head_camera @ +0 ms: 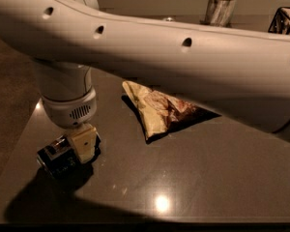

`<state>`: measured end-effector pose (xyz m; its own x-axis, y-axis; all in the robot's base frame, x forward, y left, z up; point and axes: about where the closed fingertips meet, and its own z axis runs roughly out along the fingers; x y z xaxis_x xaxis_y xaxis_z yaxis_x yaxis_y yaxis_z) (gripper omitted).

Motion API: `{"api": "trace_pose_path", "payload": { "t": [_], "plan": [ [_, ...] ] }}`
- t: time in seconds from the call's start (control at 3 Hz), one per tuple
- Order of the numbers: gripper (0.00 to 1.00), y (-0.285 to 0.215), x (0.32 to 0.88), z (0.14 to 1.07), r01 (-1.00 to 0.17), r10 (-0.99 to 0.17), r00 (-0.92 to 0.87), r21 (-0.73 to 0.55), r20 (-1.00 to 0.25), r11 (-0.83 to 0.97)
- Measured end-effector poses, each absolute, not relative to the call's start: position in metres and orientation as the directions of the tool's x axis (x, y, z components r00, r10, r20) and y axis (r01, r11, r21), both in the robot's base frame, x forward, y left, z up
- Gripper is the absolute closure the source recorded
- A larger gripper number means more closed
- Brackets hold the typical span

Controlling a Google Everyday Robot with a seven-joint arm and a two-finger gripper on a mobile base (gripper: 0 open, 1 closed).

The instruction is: Pick pepsi can

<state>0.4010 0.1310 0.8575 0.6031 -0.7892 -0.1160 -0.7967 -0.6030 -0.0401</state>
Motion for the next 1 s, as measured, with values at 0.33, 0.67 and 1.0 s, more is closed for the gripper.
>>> {"api": "trace_pose_path", "payload": {
  "t": [0.33, 0.67, 1.0],
  "plan": [
    [0.88, 0.117, 0.414, 0.883, -0.818, -0.803, 0.573, -0.056, -0.163, -0.573],
    [1.00, 0.106, 0.427, 0.918, -0.832, -0.807, 0.553, -0.093, -0.207, -0.546],
    [1.00, 0.100, 0.441, 0.962, -0.835, -0.796, 0.550, -0.158, -0.253, -0.526]
  ]
}}
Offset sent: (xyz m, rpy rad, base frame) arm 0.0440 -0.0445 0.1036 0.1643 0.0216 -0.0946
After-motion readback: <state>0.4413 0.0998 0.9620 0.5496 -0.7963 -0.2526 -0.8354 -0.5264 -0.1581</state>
